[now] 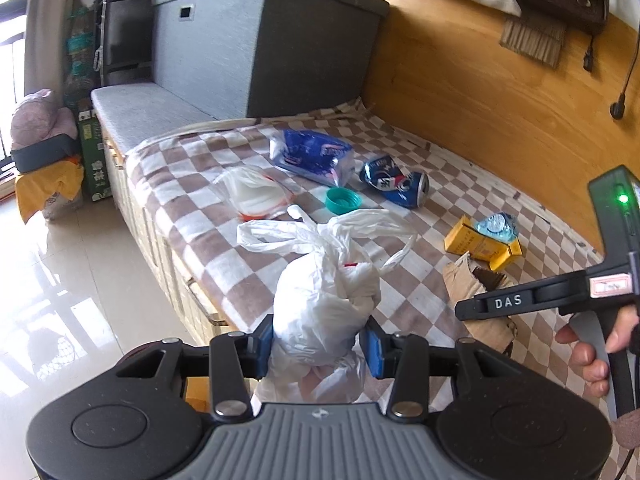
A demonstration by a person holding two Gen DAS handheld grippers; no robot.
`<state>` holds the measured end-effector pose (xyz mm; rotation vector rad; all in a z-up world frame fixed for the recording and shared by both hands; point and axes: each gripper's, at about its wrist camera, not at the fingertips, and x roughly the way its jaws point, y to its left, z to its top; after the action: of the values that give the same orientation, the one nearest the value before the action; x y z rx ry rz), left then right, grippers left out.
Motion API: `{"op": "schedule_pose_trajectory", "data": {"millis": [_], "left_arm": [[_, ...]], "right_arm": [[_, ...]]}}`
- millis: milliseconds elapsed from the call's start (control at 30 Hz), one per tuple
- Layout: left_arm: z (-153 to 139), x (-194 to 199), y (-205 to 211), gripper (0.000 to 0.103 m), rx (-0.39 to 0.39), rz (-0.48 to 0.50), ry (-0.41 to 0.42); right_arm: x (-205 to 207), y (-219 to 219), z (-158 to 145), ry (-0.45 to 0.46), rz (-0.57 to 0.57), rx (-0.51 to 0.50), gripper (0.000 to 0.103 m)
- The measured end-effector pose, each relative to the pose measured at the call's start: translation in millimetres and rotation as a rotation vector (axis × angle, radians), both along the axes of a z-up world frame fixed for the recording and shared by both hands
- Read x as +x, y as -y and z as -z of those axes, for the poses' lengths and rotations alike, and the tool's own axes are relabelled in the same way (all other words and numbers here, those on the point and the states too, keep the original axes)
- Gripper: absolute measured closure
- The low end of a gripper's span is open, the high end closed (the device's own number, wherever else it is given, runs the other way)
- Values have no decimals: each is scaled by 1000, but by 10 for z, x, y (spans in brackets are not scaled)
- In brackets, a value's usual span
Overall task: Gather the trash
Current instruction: 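Lift the white bag with the left tool while the right tool lifts the cardboard, then carry the white bag and cardboard over the wastebasket with both tools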
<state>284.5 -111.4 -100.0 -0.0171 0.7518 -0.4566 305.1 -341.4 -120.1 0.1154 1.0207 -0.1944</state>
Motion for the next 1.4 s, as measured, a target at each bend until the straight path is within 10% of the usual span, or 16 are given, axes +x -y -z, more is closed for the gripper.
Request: {"op": "schedule_pose_trajectory", "data": {"millis": [800, 1400], "left_arm": [[161, -44, -1429, 58, -33, -301, -33], [1449, 508, -2058, 58, -84, -511, -262]], "right_arm": [[-25, -1812, -256, 180, -343, 82, 41], [473, -2629, 1079, -6, -480, 117, 41]]}}
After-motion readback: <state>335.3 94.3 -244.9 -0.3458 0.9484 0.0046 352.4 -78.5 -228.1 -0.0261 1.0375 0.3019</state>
